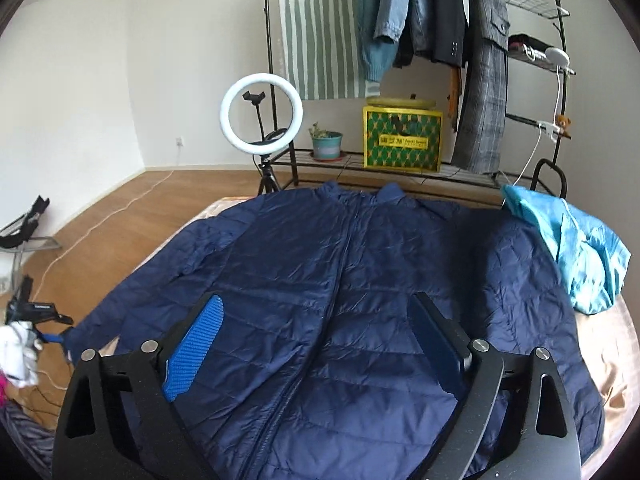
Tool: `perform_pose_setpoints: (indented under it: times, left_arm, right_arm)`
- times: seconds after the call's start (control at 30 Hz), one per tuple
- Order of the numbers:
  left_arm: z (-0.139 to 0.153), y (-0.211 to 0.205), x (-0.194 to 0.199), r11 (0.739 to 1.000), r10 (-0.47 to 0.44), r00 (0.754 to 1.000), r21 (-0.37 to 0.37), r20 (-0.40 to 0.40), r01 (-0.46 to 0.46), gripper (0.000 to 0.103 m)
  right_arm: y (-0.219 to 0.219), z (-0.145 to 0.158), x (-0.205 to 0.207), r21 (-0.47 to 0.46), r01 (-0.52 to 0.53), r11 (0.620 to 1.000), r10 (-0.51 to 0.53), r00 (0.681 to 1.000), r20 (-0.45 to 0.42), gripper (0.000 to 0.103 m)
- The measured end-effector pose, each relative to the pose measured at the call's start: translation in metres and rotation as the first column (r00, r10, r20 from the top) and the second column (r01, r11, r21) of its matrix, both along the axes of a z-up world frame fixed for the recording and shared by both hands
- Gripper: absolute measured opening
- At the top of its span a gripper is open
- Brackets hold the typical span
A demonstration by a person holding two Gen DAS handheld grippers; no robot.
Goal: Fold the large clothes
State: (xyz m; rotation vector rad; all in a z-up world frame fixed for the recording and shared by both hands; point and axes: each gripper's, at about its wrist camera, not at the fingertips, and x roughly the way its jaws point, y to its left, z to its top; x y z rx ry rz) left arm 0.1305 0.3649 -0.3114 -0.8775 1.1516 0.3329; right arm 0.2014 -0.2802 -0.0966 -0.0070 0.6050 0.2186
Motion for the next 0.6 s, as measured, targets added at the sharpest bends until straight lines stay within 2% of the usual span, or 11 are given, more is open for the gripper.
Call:
perform_pose_setpoints:
  times: [0.07, 0.23, 0.3, 0.37, 0.5, 0.6]
  left_arm:
    - [-0.005, 0.000, 0.000, 1.000, 0.003, 1.000, -0.017, -0.011, -0.003, 0.070]
    - [-0.004, -0.001, 0.004, 1.000, -0.009, 1.000, -0.023, -0.001, 0.009, 0.042]
    - [-0.002, -0.001, 0.006, 1.000, -0.022, 1.000, -0.014, -0.004, 0.022, 0.020]
    - [0.000, -0.002, 0.007, 0.999, -0.030, 1.000, -0.010, 0.000, 0.030, 0.008]
    - [0.014, -0.004, 0.006, 1.000, -0.031, 0.998, 0.004, 0.056, 0.031, 0.002]
    - [0.035, -0.008, 0.007, 0.999, -0.033, 0.991, 0.007, 0.127, 0.033, 0.001]
  right_arm:
    - [0.005, -0.002, 0.000, -0.011, -0.009, 1.000, 0.008, 1.000, -0.010, 0.087]
    - [0.012, -0.007, -0.001, -0.041, -0.018, 0.999, 0.017, 1.000, -0.025, 0.087]
    - [0.012, -0.008, -0.001, -0.052, -0.017, 0.998, 0.016, 1.000, -0.025, 0.087]
    - [0.011, -0.007, -0.001, -0.053, -0.014, 0.998, 0.012, 1.000, -0.026, 0.087]
    - [0.008, -0.006, -0.002, -0.049, -0.005, 0.999, 0.004, 1.000, -0.026, 0.087]
    - [0.008, -0.006, -0.003, -0.053, -0.004, 0.999, 0.003, 1.000, -0.026, 0.087]
